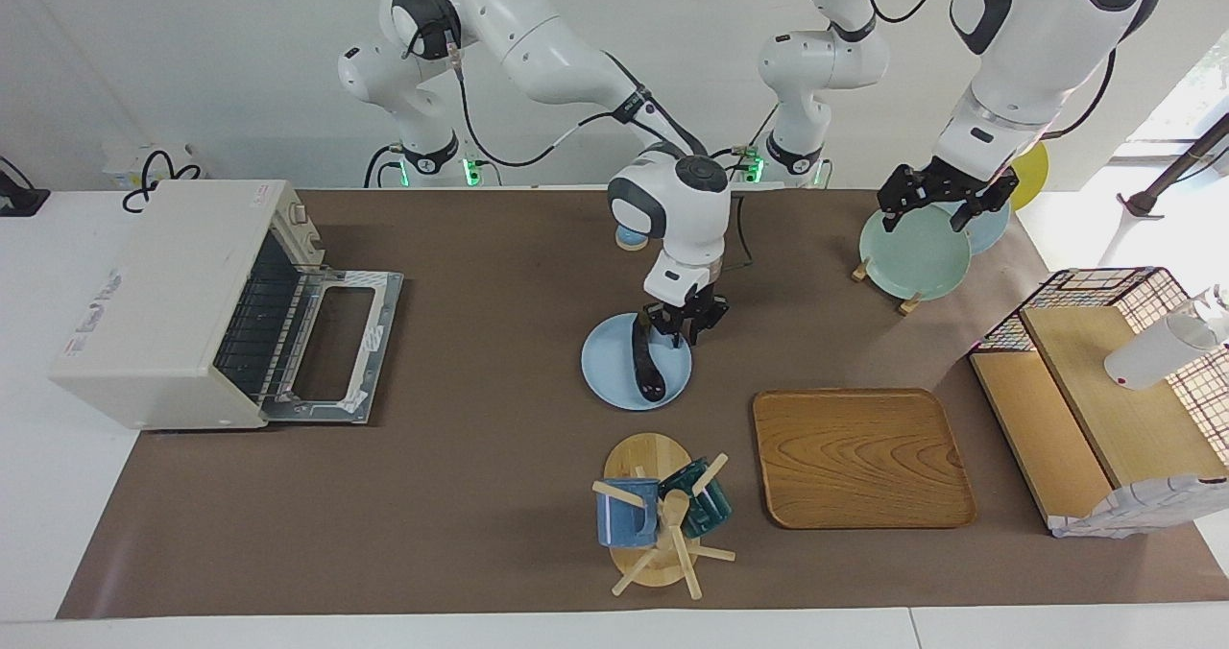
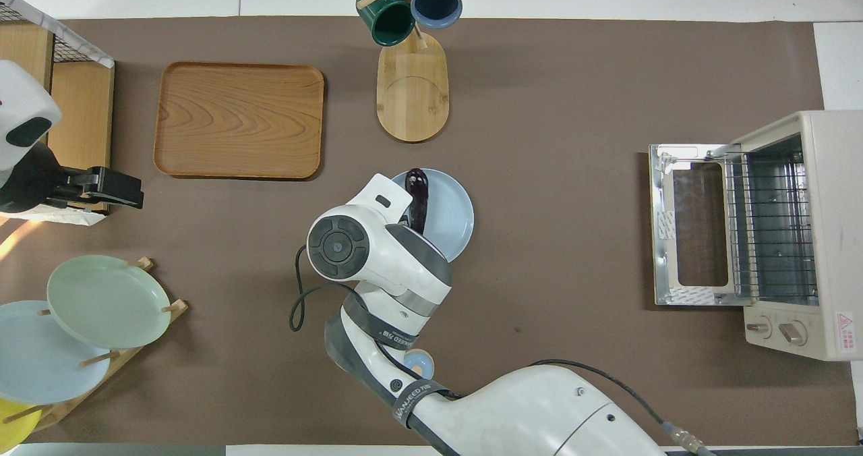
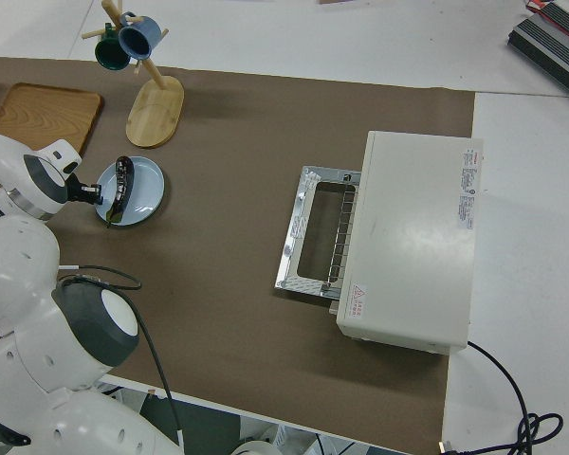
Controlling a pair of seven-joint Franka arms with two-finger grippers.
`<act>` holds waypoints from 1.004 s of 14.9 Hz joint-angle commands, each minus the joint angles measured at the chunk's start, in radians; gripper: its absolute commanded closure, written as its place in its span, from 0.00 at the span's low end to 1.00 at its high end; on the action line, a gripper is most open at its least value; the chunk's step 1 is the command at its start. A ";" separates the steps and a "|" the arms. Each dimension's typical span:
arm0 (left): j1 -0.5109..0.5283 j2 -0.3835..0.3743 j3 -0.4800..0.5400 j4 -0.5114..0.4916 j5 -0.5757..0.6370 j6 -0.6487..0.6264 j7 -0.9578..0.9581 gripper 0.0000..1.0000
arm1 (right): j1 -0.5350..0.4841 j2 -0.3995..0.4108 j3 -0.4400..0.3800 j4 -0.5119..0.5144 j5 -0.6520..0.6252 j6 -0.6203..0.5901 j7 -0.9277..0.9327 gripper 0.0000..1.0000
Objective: Put eggplant into oven
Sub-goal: 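Grasp the blue plate with the right gripper while the left gripper withdraws, then carry the plate into the oven with the right gripper and release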
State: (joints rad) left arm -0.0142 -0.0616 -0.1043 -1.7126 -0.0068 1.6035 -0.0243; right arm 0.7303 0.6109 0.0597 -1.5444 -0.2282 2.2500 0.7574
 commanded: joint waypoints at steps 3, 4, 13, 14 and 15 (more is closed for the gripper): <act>0.010 -0.015 -0.011 -0.018 0.021 0.010 0.020 0.00 | -0.017 -0.043 0.008 0.086 -0.141 -0.268 -0.067 1.00; 0.010 -0.014 -0.011 -0.021 0.021 0.021 0.021 0.00 | -0.032 -0.083 0.003 0.045 -0.141 -0.282 -0.084 1.00; 0.007 0.040 -0.006 0.133 0.025 -0.146 0.018 0.00 | -0.438 -0.638 0.006 -0.617 -0.134 -0.168 -0.487 1.00; 0.007 0.039 -0.005 0.128 0.025 -0.145 0.020 0.00 | -0.490 -0.663 0.006 -0.637 -0.131 -0.181 -0.551 1.00; 0.007 0.037 -0.003 0.126 0.025 -0.137 0.021 0.00 | -0.546 -0.680 0.006 -0.652 -0.128 -0.184 -0.613 1.00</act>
State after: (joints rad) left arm -0.0127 -0.0434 -0.1044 -1.6140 -0.0055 1.4915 -0.0183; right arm 0.2777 0.0111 0.0495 -2.1070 -0.3531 2.0430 0.2467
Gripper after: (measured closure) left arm 0.000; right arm 0.974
